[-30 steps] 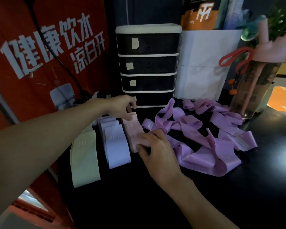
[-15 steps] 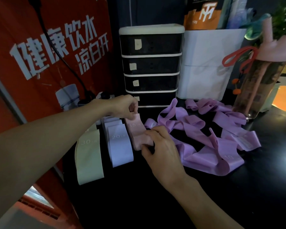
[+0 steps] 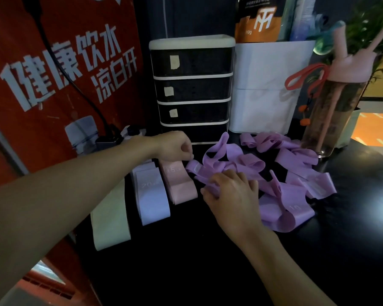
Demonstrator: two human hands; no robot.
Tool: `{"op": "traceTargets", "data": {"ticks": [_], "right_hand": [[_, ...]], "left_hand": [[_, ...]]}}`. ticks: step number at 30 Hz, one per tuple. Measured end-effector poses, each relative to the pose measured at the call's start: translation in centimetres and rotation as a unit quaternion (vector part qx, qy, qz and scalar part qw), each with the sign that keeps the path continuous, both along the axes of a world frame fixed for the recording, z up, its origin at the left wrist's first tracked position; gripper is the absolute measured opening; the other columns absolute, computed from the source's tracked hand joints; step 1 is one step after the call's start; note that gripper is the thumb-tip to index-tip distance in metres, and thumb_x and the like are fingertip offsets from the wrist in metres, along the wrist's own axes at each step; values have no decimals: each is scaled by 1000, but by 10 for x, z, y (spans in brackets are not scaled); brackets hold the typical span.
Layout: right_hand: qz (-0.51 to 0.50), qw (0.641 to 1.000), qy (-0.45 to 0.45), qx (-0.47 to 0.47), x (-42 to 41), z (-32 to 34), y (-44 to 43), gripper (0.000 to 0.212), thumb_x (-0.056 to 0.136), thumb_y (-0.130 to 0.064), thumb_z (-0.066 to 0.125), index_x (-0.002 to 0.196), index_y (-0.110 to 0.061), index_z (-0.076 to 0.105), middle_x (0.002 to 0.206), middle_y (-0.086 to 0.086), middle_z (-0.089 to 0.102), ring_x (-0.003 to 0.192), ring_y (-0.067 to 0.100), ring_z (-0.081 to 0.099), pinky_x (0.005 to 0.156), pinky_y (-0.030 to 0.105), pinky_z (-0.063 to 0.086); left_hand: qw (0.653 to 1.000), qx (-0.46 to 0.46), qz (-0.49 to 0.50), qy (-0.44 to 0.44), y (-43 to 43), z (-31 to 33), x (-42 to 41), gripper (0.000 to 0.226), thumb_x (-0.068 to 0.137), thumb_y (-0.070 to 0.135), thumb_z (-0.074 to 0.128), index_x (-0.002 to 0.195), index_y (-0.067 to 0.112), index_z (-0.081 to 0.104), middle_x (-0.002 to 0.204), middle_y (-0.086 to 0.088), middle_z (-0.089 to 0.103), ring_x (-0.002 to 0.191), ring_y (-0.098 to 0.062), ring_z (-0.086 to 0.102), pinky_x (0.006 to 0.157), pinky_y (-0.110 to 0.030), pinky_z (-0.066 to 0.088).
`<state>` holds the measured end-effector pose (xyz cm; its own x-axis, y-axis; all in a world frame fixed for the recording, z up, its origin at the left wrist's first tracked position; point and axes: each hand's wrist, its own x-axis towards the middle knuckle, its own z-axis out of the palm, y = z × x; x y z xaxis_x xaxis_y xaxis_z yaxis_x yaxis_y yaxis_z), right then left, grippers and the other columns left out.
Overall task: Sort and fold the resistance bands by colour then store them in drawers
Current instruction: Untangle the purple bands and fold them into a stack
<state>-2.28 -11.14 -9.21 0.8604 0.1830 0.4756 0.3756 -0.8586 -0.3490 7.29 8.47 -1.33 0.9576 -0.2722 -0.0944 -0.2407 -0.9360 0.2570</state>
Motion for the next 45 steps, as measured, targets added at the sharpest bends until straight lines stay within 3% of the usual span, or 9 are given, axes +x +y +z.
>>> {"op": "traceTargets", "data": {"ticks": [6, 11, 21, 24, 27, 30, 35, 42, 45], "right_hand": [[12, 999, 45, 3, 1, -9, -1, 18, 84, -39, 62, 96, -28, 68, 104, -5, 62, 104, 22, 53, 89, 38, 36], [14, 999, 49, 15, 3, -10, -3, 18, 87, -38, 58, 99, -29, 68, 107, -7, 61, 107, 20, 51, 92, 37, 35], [-9, 996, 56, 66, 2, 1, -5, 14, 85, -39, 59, 85, -27, 64, 98, -8, 61, 100, 21, 51, 82, 36, 30], [3, 982, 70, 176, 4, 15, -5, 10, 85, -37, 63, 90, -28, 64, 97, -10, 64, 100, 18, 55, 84, 33, 27], [37, 954, 70, 289, 4, 32, -9, 14, 85, -34, 68, 97, -31, 62, 87, -15, 67, 92, 12, 63, 96, 45, 42], [85, 929, 77, 352, -8, 52, -16, 29, 80, -33, 75, 104, -30, 59, 81, -14, 64, 77, 6, 59, 90, 45, 48], [150, 903, 50, 400, -34, 93, -24, 30, 81, -19, 79, 103, -25, 60, 71, -5, 55, 59, 2, 46, 59, 11, 39], [196, 901, 48, 383, -71, 133, -33, 20, 88, -16, 71, 105, -22, 63, 56, -11, 61, 46, 0, 48, 47, 9, 34], [175, 909, 28, 377, -85, 139, -42, 7, 93, -24, 64, 88, -28, 67, 69, 11, 65, 57, 7, 49, 49, 19, 39]], "left_hand": [[996, 83, 23, 3, -11, -13, 6, 11, 90, 50, 62, 87, 39, 65, 82, 23, 64, 82, 1, 56, 93, -47, 35], [997, 72, 34, 15, -17, -12, 3, 7, 87, 33, 69, 95, 32, 69, 76, 18, 67, 81, -2, 58, 94, -47, 31], [990, -112, -12, -87, -26, 27, -16, 14, 83, 0, 68, 91, 11, 68, 65, 0, 56, 51, -2, 46, 54, -20, 41], [977, -174, -3, -122, -32, 46, -31, 14, 82, 0, 68, 92, 10, 70, 71, 0, 58, 49, 1, 46, 55, -17, 42], [964, -231, 13, -131, -40, 63, -50, 14, 83, -2, 67, 88, 10, 69, 76, 0, 64, 48, 5, 50, 53, -13, 43], [951, -279, 29, -133, -46, 78, -71, 16, 82, -3, 68, 86, 12, 68, 74, -2, 65, 52, 2, 54, 56, -17, 47], [912, -381, 66, -139, -58, 100, -108, 18, 82, 1, 74, 96, 10, 68, 81, -10, 66, 67, -13, 62, 61, -23, 53], [847, -524, 65, -70, -77, 117, -167, 10, 92, 2, 65, 101, 0, 67, 94, -19, 71, 83, -20, 73, 69, -23, 60], [843, -533, 58, -42, -81, 118, -185, 14, 98, 7, 59, 101, -4, 68, 92, -23, 74, 84, -27, 75, 71, -27, 61]]}}
